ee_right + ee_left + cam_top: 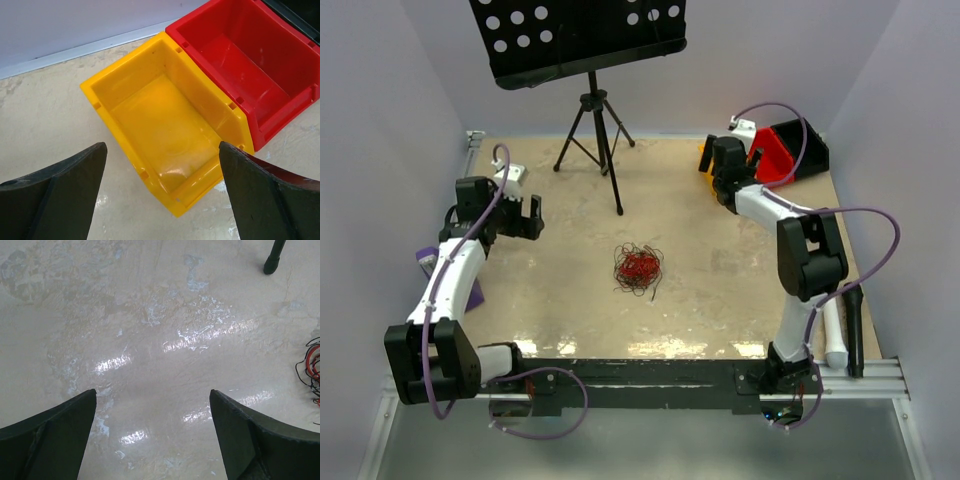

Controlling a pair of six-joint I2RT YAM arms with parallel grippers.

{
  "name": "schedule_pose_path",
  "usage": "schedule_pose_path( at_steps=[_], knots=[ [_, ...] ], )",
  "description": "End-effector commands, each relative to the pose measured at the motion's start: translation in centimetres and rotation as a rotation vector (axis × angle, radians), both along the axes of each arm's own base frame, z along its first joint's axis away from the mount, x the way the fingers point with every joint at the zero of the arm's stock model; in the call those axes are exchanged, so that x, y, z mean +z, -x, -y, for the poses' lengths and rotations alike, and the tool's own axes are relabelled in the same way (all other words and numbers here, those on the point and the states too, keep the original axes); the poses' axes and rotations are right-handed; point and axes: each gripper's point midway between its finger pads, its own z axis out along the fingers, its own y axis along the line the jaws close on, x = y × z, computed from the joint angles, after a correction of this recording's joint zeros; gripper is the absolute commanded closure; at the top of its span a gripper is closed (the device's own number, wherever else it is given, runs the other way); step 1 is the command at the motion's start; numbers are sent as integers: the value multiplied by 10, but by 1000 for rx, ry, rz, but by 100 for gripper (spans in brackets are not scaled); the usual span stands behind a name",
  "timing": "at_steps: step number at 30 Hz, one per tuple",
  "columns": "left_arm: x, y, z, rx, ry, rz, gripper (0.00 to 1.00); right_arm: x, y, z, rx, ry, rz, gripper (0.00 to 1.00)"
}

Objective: Untangle the cables

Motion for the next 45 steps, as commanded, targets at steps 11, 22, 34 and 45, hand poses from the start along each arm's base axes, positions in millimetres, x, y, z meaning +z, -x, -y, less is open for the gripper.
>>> schedule_pose_path(
  at_steps=[11, 22, 34, 45],
  knots=[
    [15, -10, 43, -193, 53, 99, 0, -26, -14, -4, -26, 83, -83, 11],
    [-8, -27, 142, -402, -54, 82, 0, -50, 9, -15, -12, 20, -148, 69],
    [-70, -43, 207, -515, -221, 42, 0, -47, 55, -72, 81, -189, -145, 79],
    [-106, 4, 256, -677, -326, 37, 0, -35, 74, -97, 190, -237, -141, 76]
  ],
)
